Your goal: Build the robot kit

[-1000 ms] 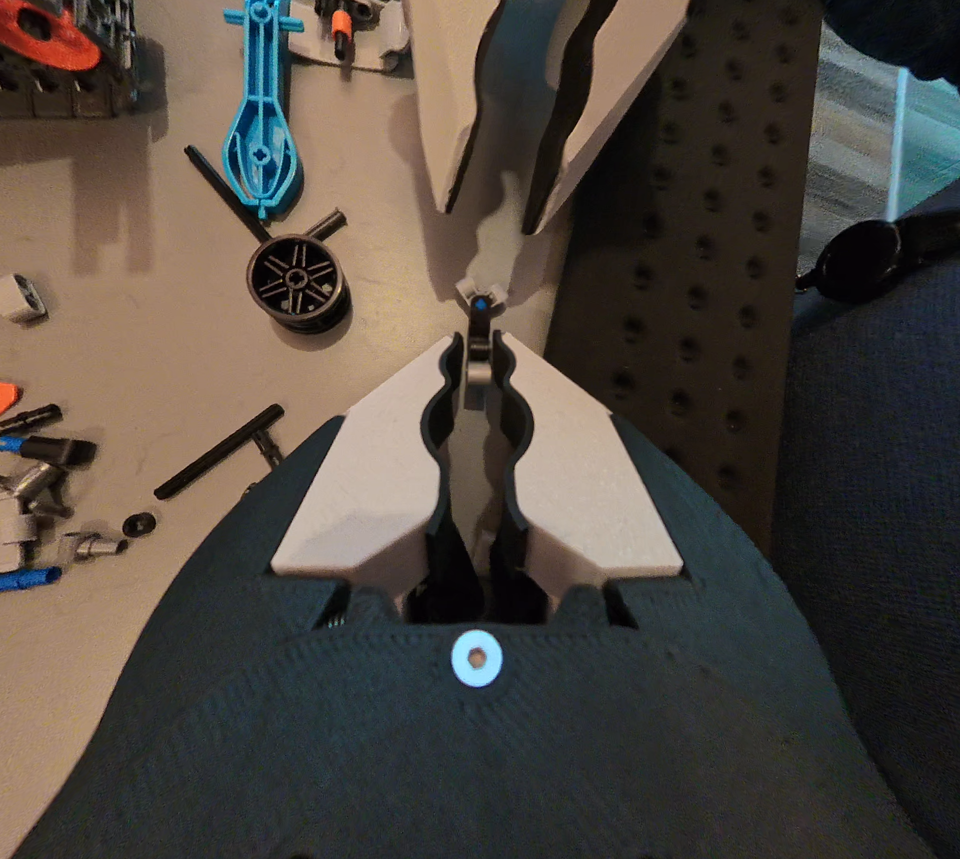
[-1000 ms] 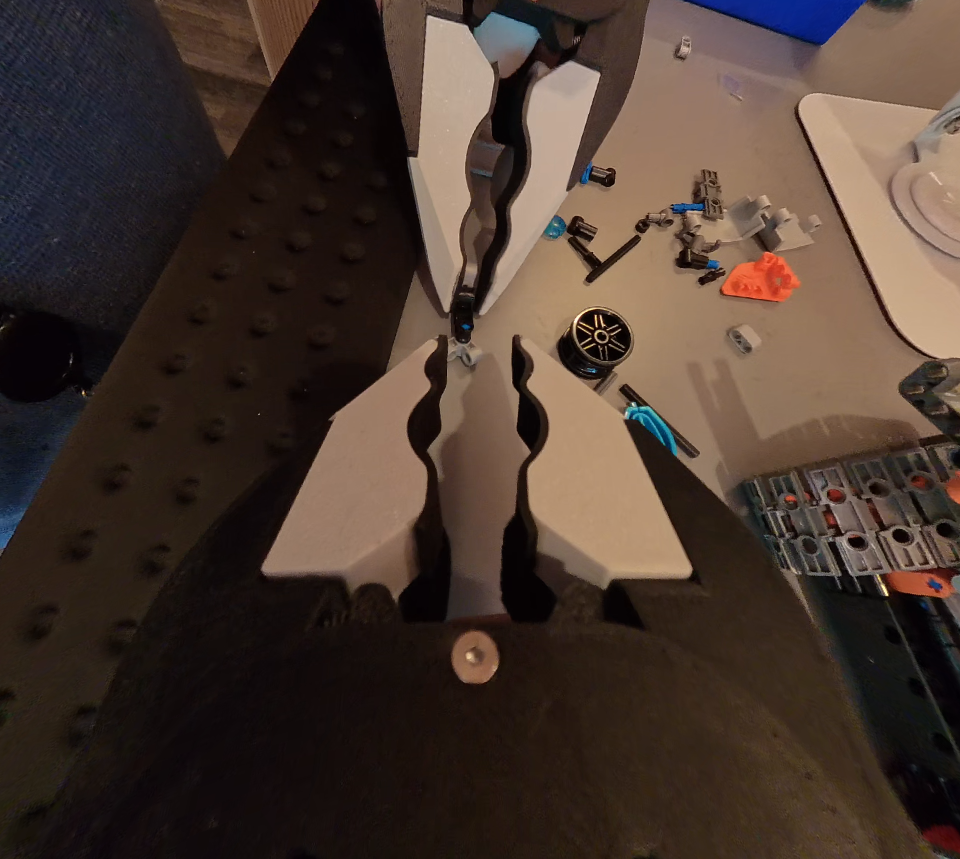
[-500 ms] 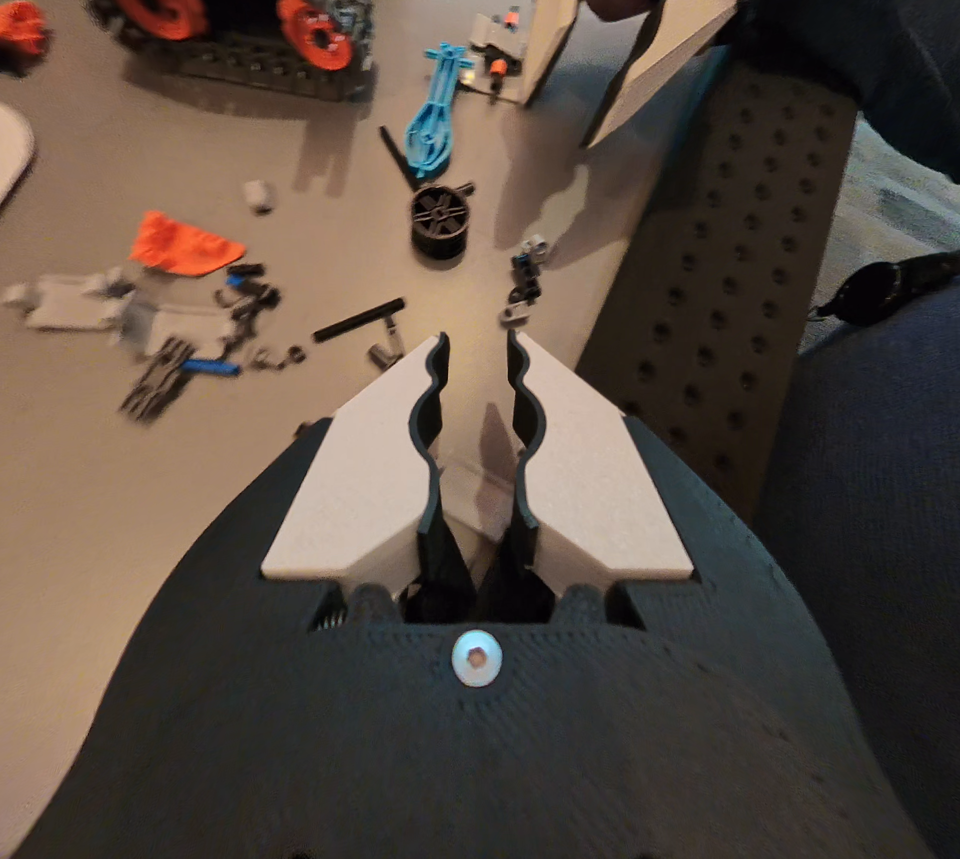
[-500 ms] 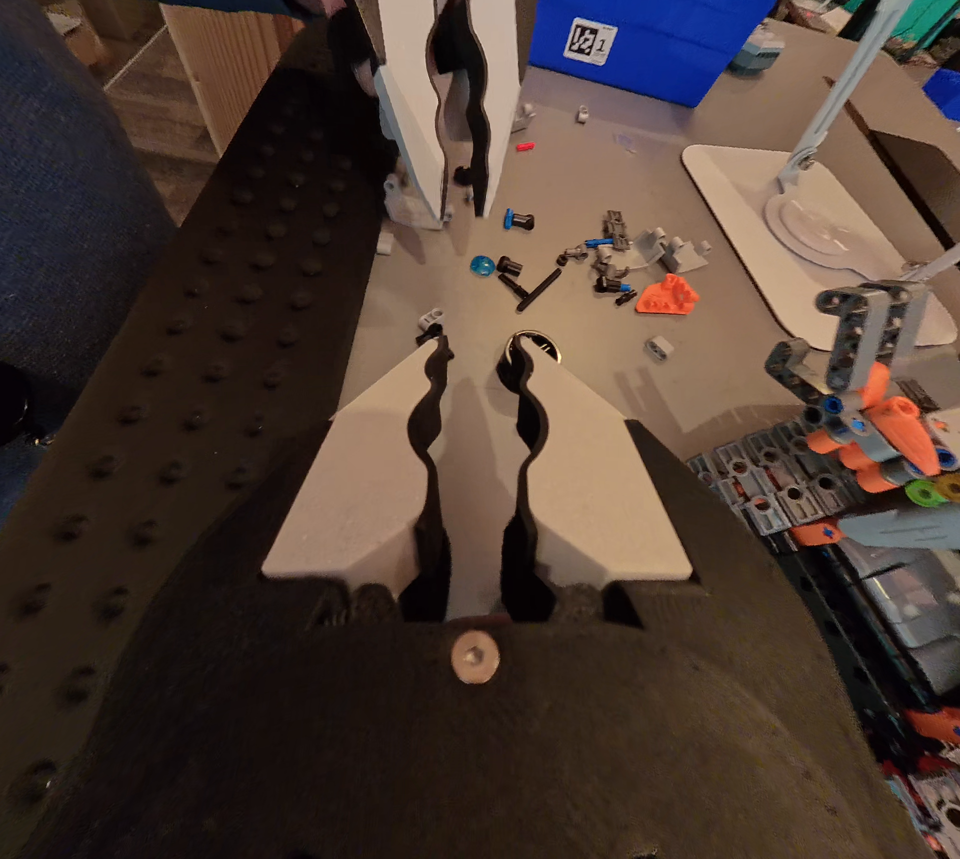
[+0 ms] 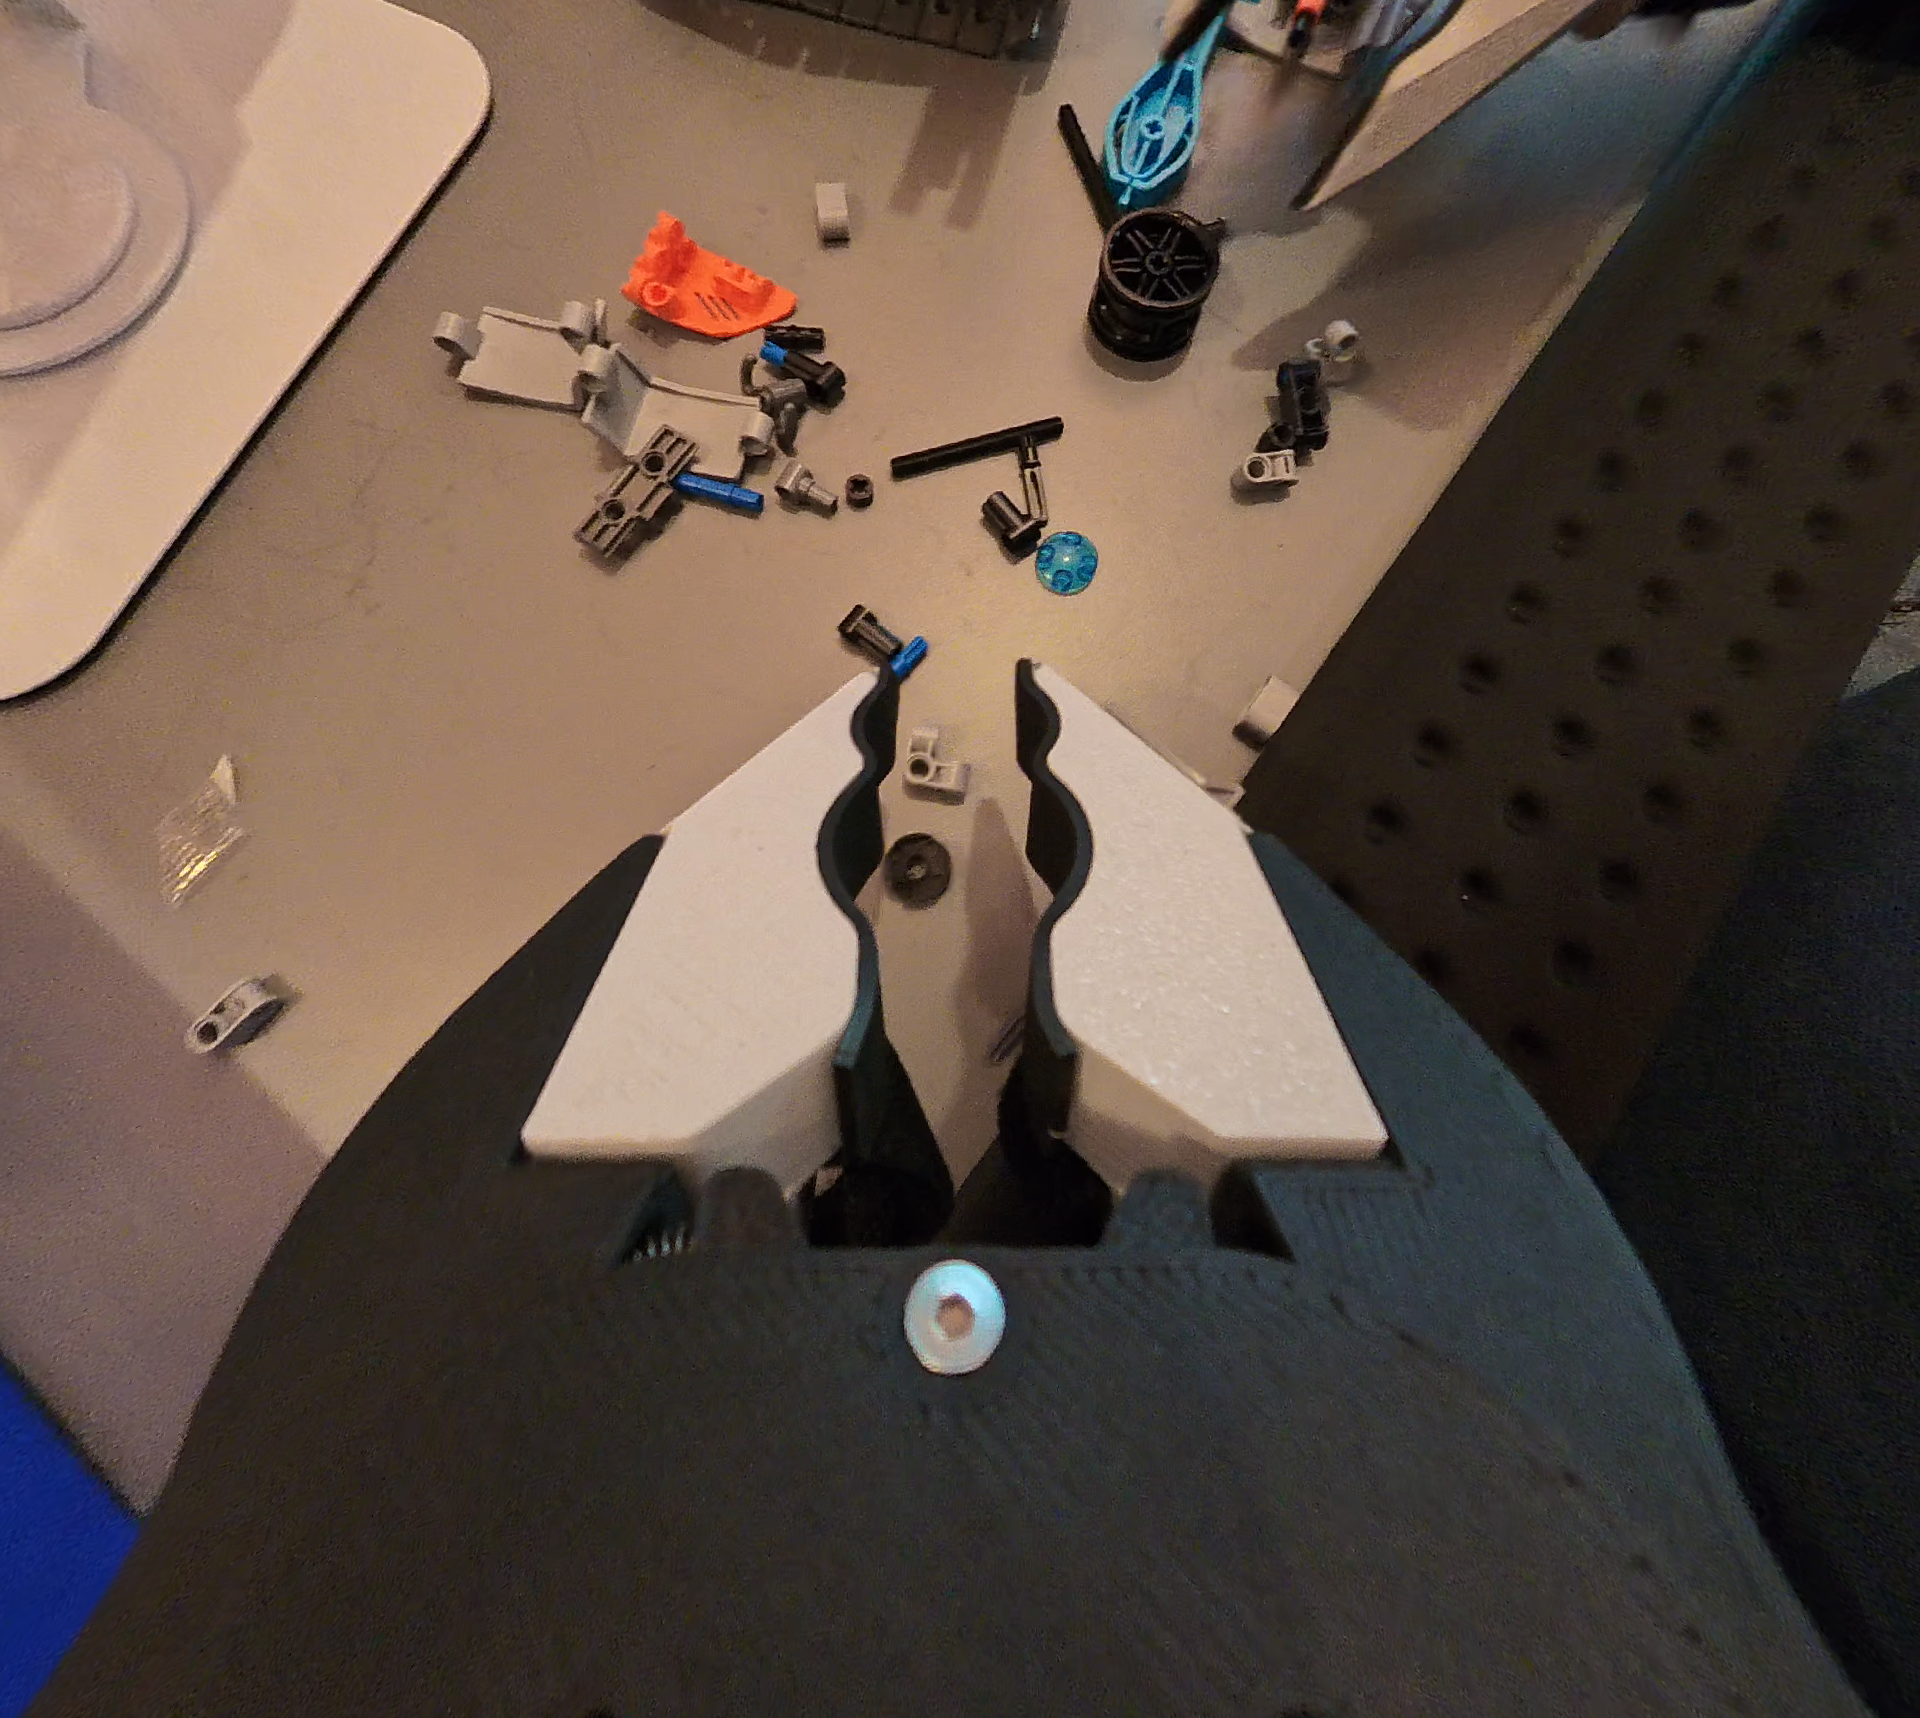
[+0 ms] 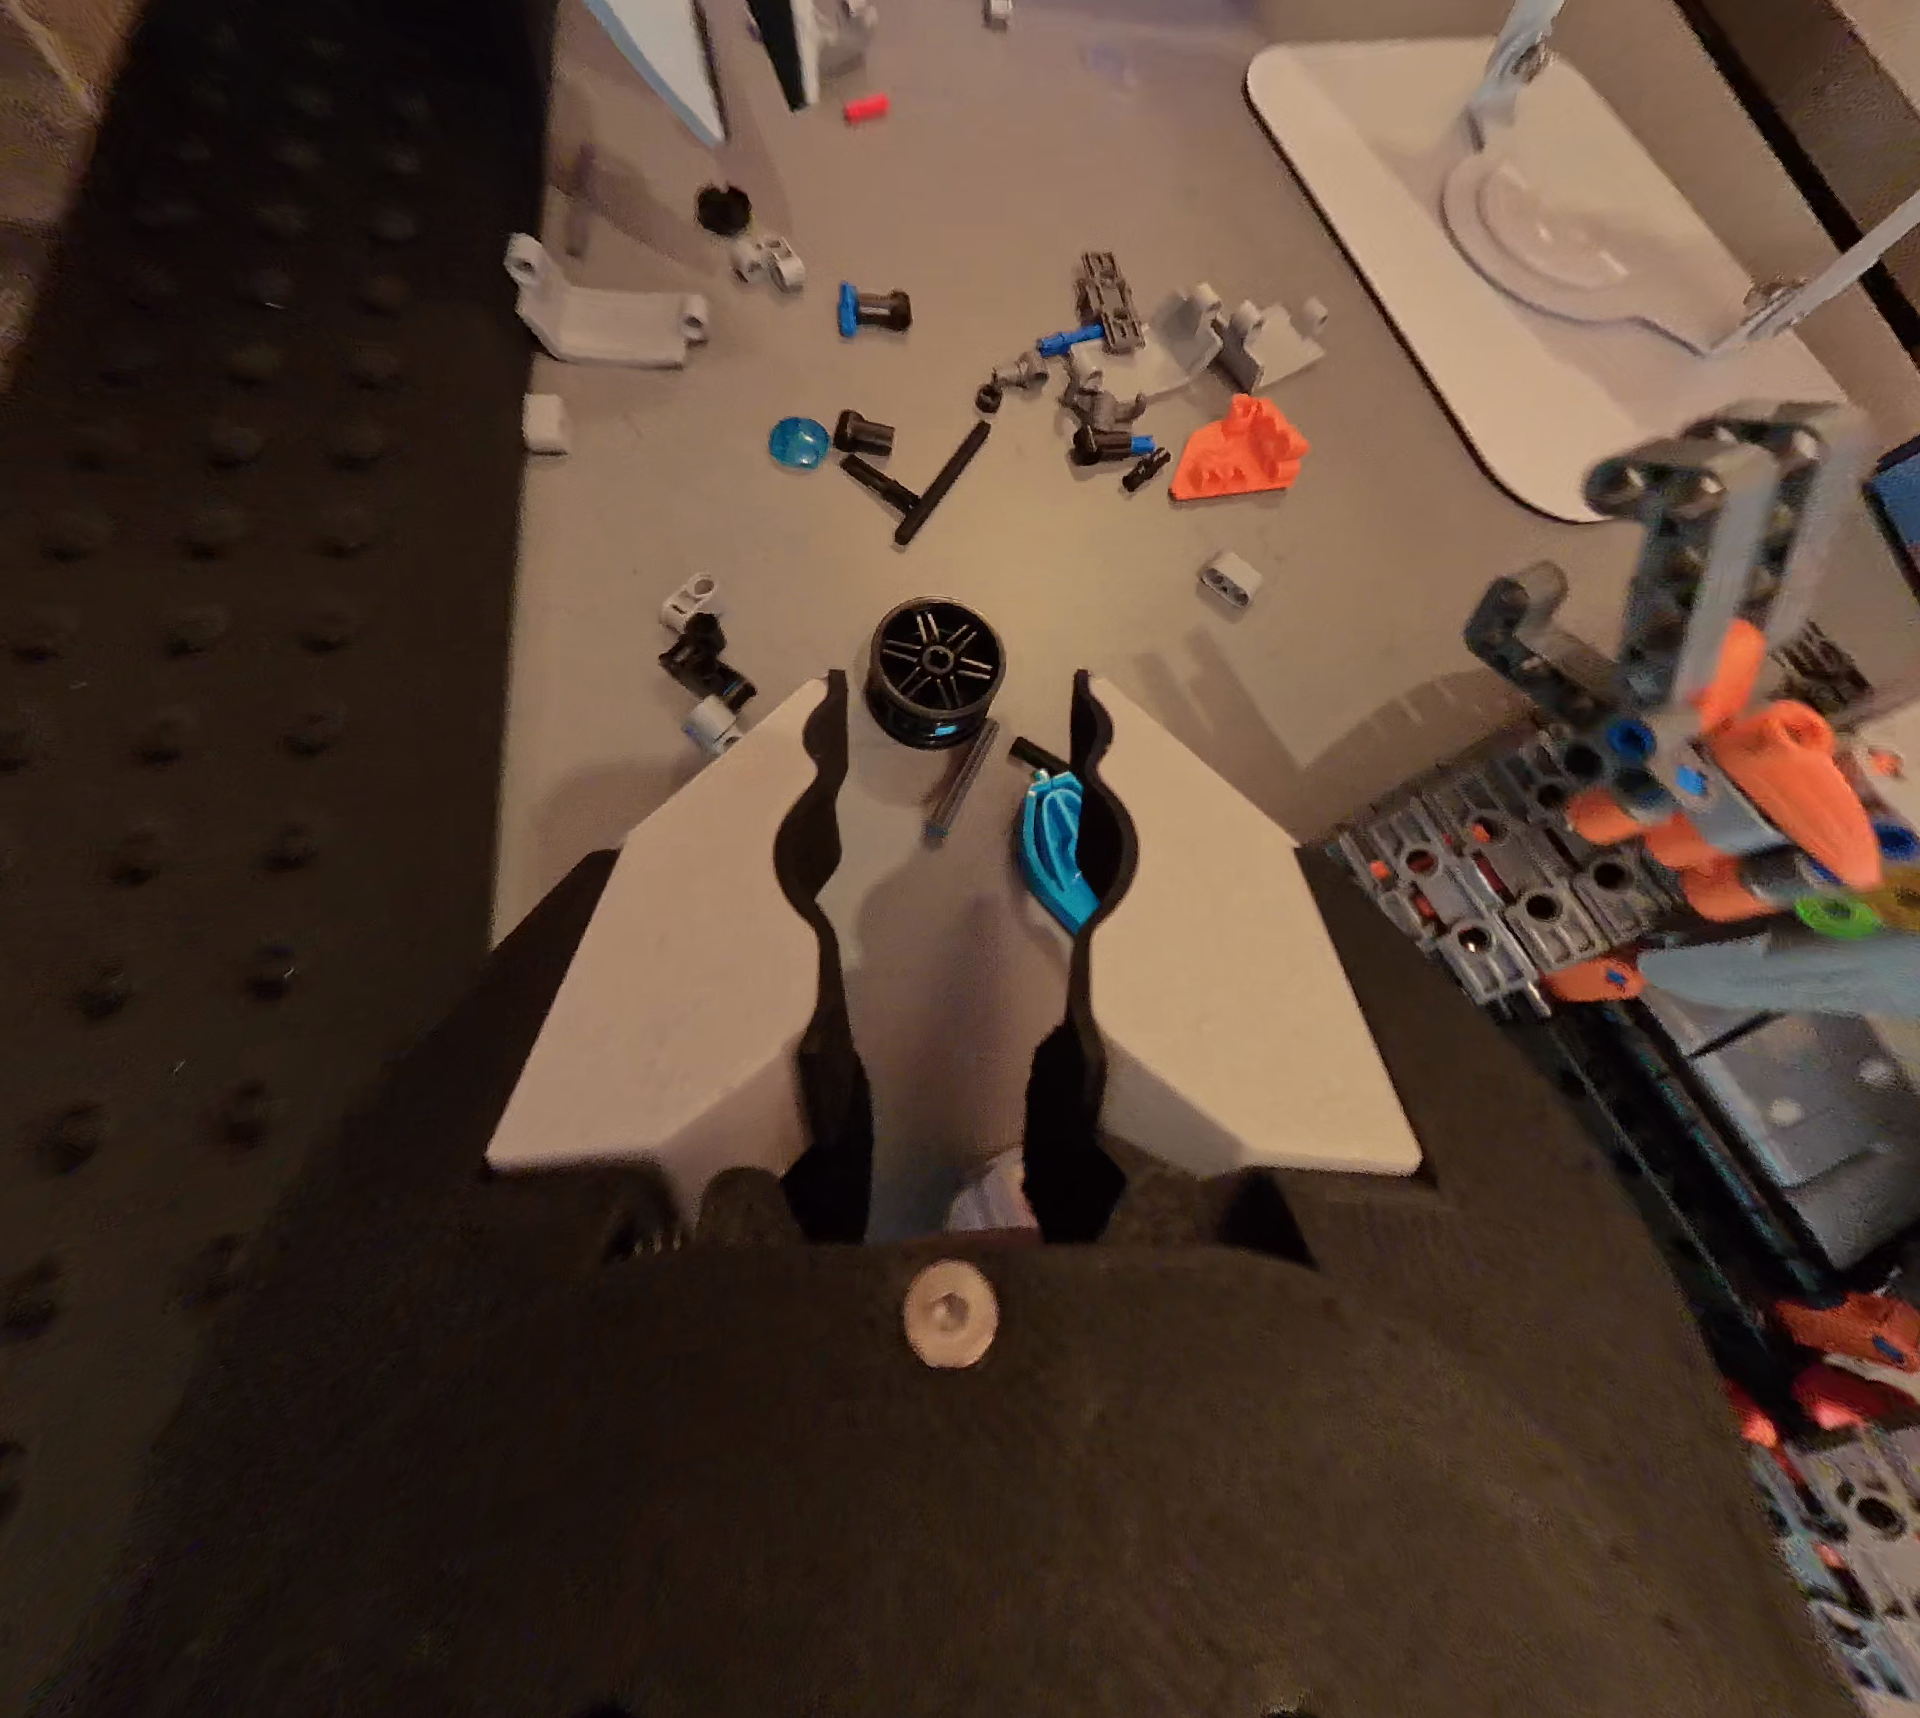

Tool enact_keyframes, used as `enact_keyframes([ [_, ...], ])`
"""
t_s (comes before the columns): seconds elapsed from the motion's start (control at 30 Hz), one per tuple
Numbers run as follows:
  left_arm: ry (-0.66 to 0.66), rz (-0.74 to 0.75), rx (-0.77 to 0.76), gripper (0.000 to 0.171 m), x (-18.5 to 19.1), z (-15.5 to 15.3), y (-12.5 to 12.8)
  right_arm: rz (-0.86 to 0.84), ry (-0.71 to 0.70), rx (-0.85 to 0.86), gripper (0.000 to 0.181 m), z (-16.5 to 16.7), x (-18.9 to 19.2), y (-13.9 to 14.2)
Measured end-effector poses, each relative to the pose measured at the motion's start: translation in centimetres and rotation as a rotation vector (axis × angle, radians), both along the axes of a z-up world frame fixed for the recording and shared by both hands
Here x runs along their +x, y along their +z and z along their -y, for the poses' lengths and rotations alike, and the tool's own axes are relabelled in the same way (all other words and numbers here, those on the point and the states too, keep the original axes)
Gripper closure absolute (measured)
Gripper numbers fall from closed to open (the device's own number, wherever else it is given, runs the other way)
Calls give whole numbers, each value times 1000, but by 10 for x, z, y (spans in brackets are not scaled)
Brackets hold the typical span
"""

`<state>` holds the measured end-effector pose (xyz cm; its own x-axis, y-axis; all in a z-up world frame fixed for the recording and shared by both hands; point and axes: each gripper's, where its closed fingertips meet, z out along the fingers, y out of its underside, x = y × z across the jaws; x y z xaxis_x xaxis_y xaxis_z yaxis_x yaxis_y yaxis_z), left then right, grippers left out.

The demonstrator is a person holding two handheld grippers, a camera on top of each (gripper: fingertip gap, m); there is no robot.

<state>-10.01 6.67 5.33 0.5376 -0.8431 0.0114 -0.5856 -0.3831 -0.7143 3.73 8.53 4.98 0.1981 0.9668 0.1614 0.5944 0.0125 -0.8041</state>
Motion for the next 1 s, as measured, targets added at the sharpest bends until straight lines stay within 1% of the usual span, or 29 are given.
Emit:
enact_keyframes([
  [0.07,-11,3,1,151,3,1,-2,95,-30,-14,135,-5,-7,-13],
  [0.1,-13,12,-1,151,5,1,-2,136,-38,-24,135,-5,-10,-18],
  [0.17,-21,46,-5,151,9,1,0,178,-11,-50,141,3,-19,-27],
  [0.2,-26,57,-5,151,12,2,0,198,-23,-55,149,1,-20,-31],
  [0.23,-32,60,-2,151,14,2,0,199,-39,-49,153,-2,-21,-32],
  [0.37,-73,65,30,150,28,3,0,117,-55,-63,153,-5,-26,-16],
  [0.43,-83,77,106,144,39,-1,8,-6,-67,-121,153,-4,-31,3],
  [0.5,-109,117,194,136,57,-1,23,-224,-68,-256,153,0,-40,35],
  [0.53,-119,131,255,132,67,-2,33,-365,-55,-332,153,3,-44,56],
  [0.6,-114,162,398,119,82,-5,58,-655,-48,-503,153,3,-47,95],
  [0.67,-85,224,539,118,92,-6,89,-916,8,-659,153,8,-46,124],
  [0.7,-77,249,598,119,96,-6,102,-1035,15,-725,154,7,-43,135],
  [0.73,-66,266,638,119,98,-7,112,-1115,20,-772,154,7,-41,141],
  [0.8,-64,303,695,124,101,-6,130,-1229,73,-812,153,13,-40,151],
  [0.83,-69,305,709,127,103,-6,134,-1276,82,-833,153,14,-39,154],
  [0.87,-71,303,710,128,104,-7,136,-1320,113,-859,153,17,-37,157],
  [0.9,-95,313,703,134,108,-5,137,-1358,146,-876,153,20,-35,161],
  [0.93,-104,325,698,140,110,-4,139,-1377,144,-889,153,20,-37,160],
  [1.0,-112,355,675,141,111,-4,142,-1400,173,-922,153,24,-40,161],
])
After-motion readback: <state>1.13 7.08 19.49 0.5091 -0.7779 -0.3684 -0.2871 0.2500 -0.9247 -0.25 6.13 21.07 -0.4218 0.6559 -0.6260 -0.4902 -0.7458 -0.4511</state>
